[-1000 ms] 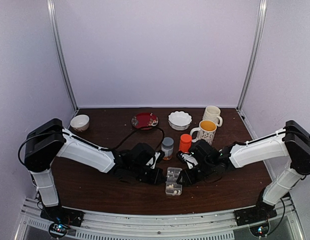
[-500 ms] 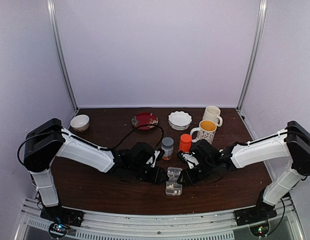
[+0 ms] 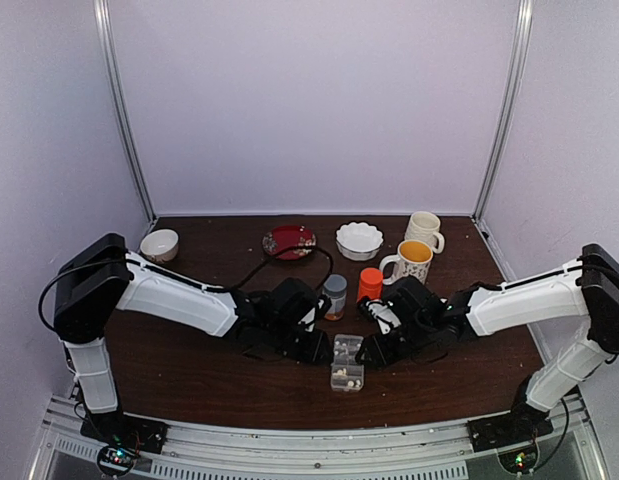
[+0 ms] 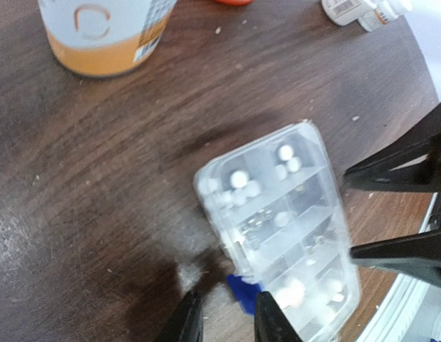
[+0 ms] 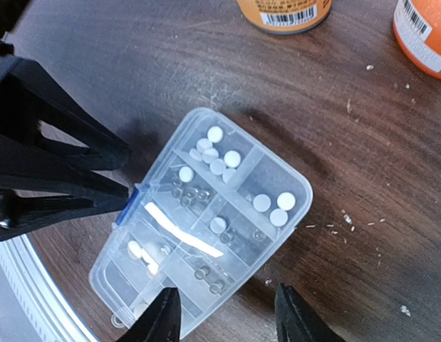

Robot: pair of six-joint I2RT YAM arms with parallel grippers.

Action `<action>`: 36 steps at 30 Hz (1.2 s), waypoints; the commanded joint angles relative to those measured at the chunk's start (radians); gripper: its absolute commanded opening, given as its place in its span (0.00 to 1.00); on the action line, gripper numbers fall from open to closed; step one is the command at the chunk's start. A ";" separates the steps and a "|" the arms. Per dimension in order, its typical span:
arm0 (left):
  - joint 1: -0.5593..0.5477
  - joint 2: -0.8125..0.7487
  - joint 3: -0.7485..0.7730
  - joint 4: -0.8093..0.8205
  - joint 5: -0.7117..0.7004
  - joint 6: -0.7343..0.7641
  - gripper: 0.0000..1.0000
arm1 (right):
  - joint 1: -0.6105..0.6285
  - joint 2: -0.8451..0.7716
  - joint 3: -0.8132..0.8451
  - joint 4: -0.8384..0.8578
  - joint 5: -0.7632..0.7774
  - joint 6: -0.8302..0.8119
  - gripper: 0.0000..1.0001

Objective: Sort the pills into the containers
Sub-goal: Close the lid of the pill container.

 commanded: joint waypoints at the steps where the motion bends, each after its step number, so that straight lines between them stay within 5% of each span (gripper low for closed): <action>1: -0.007 0.033 0.019 -0.027 -0.014 0.017 0.27 | 0.004 -0.029 -0.005 0.012 0.038 0.004 0.48; 10: -0.008 0.030 0.015 -0.028 -0.019 0.017 0.27 | 0.009 0.021 0.021 0.013 0.056 0.005 0.56; 15: -0.009 0.001 -0.011 -0.013 -0.045 0.010 0.26 | 0.031 0.057 0.065 -0.022 0.096 -0.004 0.70; 36: -0.010 -0.098 -0.143 0.162 -0.047 -0.003 0.25 | 0.065 0.094 0.113 -0.061 0.155 -0.021 0.69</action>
